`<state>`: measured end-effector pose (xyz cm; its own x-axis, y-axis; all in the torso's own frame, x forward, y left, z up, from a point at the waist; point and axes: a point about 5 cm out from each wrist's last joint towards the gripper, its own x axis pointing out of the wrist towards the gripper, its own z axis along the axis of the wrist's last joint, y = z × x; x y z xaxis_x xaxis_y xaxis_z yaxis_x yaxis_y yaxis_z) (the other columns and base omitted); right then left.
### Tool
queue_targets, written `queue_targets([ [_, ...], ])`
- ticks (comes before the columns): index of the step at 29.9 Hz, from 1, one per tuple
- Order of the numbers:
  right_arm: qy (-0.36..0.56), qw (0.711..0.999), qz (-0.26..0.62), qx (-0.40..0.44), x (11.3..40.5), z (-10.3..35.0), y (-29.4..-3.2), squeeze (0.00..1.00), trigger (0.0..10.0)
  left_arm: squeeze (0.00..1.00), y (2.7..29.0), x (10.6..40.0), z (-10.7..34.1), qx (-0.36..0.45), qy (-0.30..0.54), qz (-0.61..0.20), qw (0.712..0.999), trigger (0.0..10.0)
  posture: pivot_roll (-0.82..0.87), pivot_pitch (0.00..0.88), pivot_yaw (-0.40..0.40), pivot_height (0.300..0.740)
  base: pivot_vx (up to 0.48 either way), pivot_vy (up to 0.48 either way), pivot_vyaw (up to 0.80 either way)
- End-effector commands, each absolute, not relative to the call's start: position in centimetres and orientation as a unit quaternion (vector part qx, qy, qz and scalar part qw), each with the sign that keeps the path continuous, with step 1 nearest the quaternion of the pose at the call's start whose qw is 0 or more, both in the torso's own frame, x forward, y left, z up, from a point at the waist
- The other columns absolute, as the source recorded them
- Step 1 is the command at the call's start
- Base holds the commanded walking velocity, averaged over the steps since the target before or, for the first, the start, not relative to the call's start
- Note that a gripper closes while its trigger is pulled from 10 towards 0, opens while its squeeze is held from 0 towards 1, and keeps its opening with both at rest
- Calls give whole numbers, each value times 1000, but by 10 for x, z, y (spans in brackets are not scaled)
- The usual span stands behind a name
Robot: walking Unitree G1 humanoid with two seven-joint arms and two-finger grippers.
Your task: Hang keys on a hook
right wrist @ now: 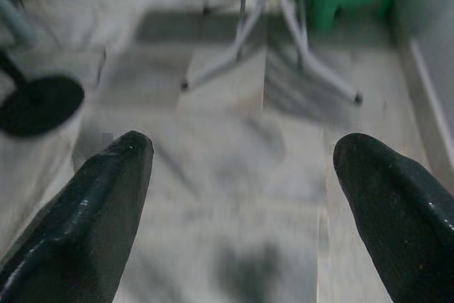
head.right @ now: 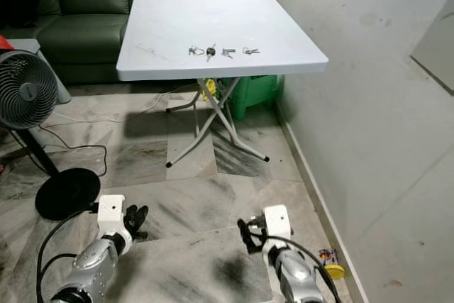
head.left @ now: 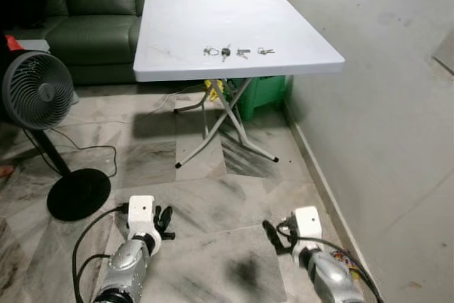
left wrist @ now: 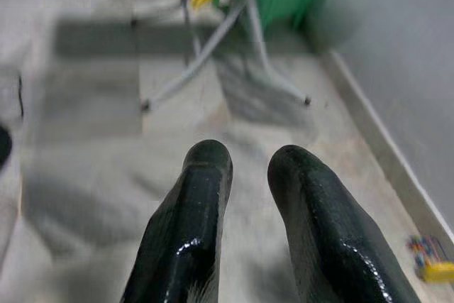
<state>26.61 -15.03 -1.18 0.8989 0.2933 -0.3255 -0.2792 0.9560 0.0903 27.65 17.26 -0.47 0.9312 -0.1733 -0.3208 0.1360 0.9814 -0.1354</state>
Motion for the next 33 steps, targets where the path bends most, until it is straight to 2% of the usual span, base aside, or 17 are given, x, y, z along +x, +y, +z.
queue_targets([
  [1, 123, 981, 149, 30, 279, 4, -148, 0, 10000, 0, 174, 290, 15, -35, 109, -87, 990, 10000, -40, 0, -30, 740, 0, 0, 0],
  [7, 87, 985, 146, 11, 292, 22, -143, 0, 10000, 0, 172, 299, 34, -54, 54, -103, 992, 10000, -37, 0, -23, 740, 0, 0, 0],
  [9, 43, 986, 161, 3, 295, 35, -138, 0, 10000, 0, 171, 301, 45, -70, 25, -110, 991, 10000, -38, 0, -18, 740, 0, 0, 0],
  [18, -43, 984, 175, 8, 294, 70, -129, 0, 10000, 0, 169, 296, 74, -72, -42, -107, 991, 10000, -39, 0, -12, 740, 0, 0, 0],
  [27, -70, 982, 176, -1, 299, 103, -125, 0, 10000, 0, 171, 295, 100, -77, -41, -100, 991, 10000, -38, 0, -14, 740, 0, 0, 0],
  [33, -66, 979, 191, -5, 299, 105, -123, 0, 10000, 0, 167, 293, 99, -80, -24, -115, 990, 10000, -35, 0, -16, 740, 0, 0, 0],
])
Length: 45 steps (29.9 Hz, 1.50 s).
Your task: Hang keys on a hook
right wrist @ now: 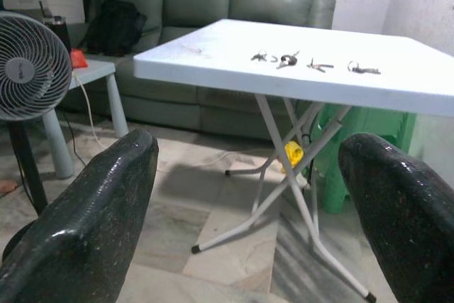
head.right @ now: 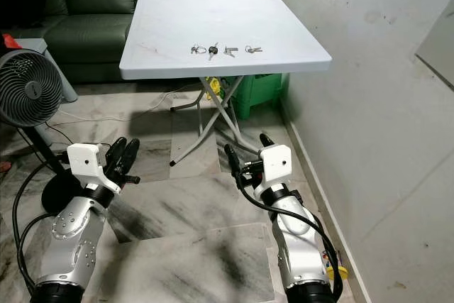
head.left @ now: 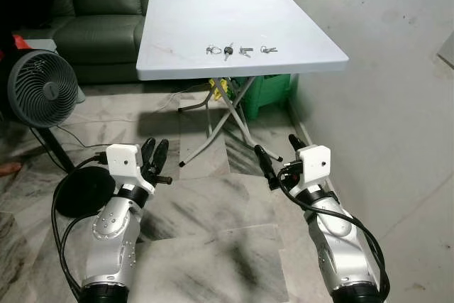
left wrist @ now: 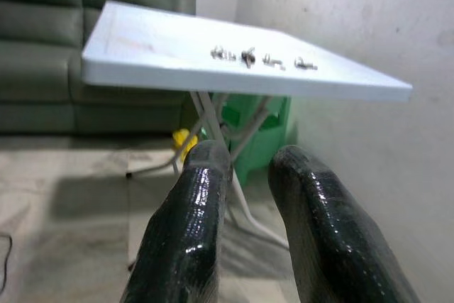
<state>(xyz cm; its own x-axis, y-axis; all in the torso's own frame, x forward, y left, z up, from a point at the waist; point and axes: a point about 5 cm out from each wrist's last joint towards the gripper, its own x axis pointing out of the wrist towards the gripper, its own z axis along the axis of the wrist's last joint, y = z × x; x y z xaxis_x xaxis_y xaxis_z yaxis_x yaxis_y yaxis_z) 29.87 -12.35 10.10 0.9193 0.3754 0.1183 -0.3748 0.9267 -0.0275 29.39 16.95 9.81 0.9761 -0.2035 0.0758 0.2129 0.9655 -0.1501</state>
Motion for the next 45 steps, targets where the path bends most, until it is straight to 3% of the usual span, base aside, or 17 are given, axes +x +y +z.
queue_targets([
  [1, -60, 979, 193, -10, 298, 103, -123, 0, 10000, 0, 166, 294, 98, -84, -16, -113, 990, 10000, -35, 0, -16, 740, 0, 0, 0],
  [17, -52, 978, 201, -10, 303, 107, -122, 0, 10000, 0, 158, 297, 104, -97, -10, -142, 985, 10000, -32, 0, -26, 740, 0, 0, 0],
  [45, -48, 975, 217, -19, 300, 105, -124, 0, 10000, 0, 155, 302, 102, -102, 2, -140, 985, 10000, -34, 0, -37, 740, 313, 0, 0],
])
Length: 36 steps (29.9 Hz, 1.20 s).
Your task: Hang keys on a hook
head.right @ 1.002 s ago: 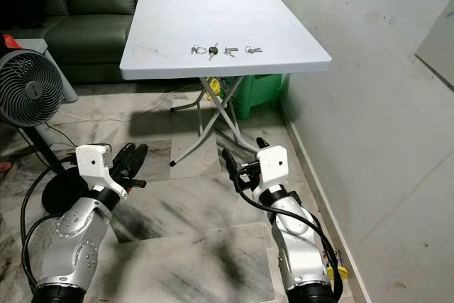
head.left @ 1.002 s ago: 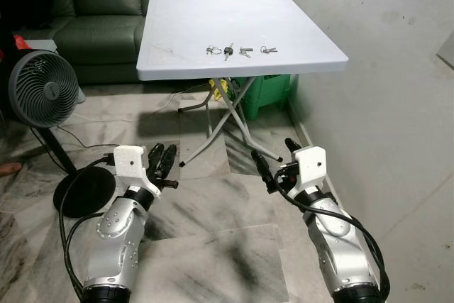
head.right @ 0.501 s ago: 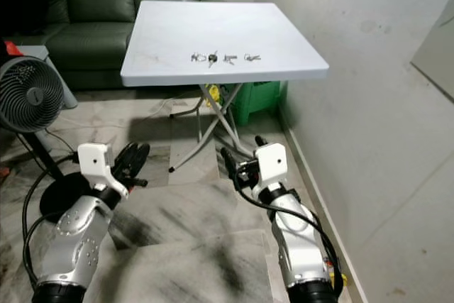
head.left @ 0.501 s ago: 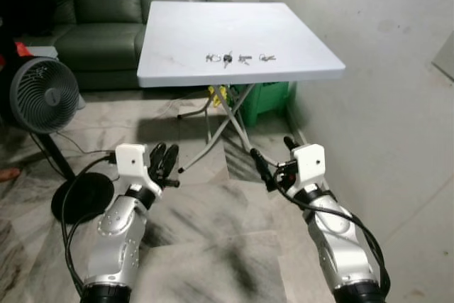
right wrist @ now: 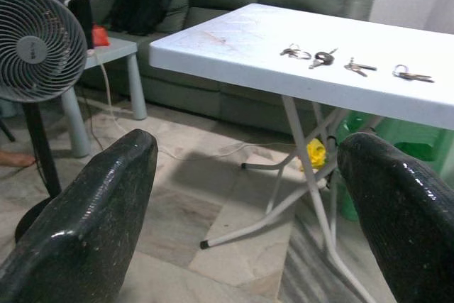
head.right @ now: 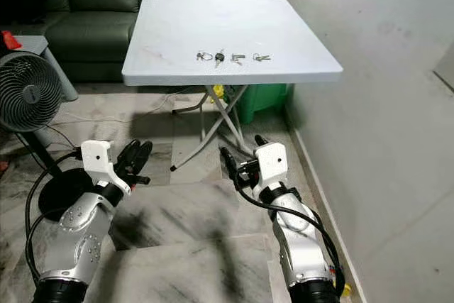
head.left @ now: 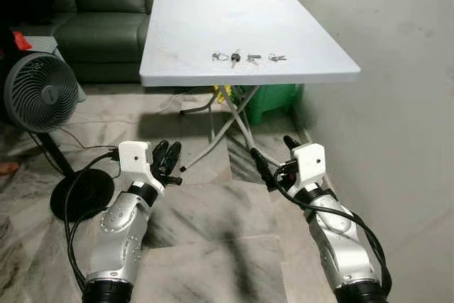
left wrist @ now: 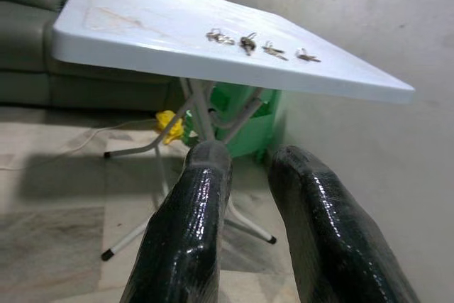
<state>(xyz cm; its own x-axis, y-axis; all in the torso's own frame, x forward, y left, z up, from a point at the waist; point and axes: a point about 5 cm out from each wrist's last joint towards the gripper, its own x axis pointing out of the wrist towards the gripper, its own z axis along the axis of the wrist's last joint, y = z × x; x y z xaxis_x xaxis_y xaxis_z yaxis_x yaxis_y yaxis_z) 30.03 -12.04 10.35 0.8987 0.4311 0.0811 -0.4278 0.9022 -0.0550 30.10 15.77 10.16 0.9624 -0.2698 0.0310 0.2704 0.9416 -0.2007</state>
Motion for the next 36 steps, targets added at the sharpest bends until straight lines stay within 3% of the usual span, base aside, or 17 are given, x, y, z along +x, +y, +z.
queue_targets([
  [1, -47, 975, 217, -19, 300, 105, -125, 0, 10000, 0, 155, 302, 101, -102, 3, -141, 985, 10000, -35, 0, -36, 740, 315, 0, 0],
  [36, -38, 970, 236, -37, 297, 101, -124, 0, 10000, 0, 153, 300, 99, -95, 11, -149, 984, 10000, -28, 0, -39, 740, 307, 7, 0],
])
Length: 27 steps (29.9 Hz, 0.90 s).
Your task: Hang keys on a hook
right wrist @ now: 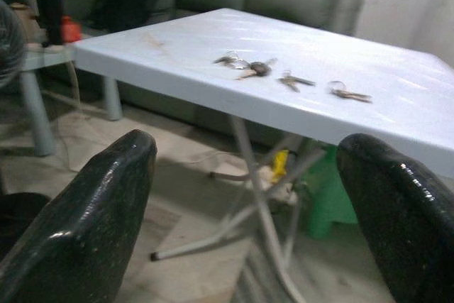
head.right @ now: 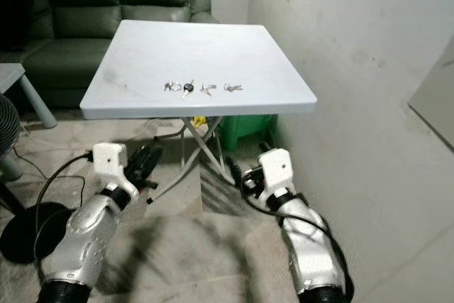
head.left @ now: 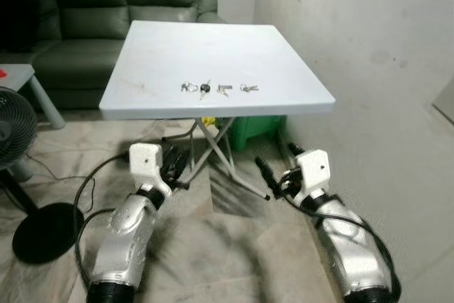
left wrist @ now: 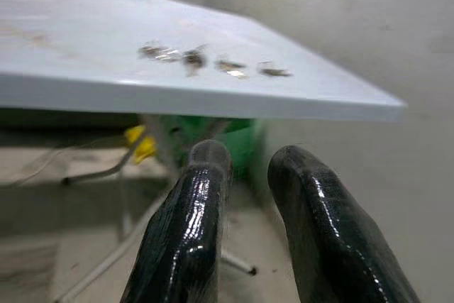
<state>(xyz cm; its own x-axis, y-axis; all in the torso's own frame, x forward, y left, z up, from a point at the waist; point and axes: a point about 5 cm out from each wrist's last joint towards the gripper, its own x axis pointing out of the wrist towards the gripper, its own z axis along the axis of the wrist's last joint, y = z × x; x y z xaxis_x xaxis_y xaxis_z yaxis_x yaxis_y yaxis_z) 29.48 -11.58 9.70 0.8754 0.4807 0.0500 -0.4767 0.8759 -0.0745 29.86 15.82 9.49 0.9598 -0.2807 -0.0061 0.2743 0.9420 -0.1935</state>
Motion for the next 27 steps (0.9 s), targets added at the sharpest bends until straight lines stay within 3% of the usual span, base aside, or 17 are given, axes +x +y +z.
queue_targets([
  [1, -38, 970, 236, -37, 297, 100, -124, 0, 10000, 0, 153, 300, 99, -95, 11, -148, 984, 10000, -28, 0, -39, 740, 262, 251, 0],
  [27, -34, 969, 241, -40, 296, 99, -124, 0, 10000, 0, 152, 301, 99, -95, 11, -146, 985, 10000, -30, 0, -40, 740, 257, 283, 0],
])
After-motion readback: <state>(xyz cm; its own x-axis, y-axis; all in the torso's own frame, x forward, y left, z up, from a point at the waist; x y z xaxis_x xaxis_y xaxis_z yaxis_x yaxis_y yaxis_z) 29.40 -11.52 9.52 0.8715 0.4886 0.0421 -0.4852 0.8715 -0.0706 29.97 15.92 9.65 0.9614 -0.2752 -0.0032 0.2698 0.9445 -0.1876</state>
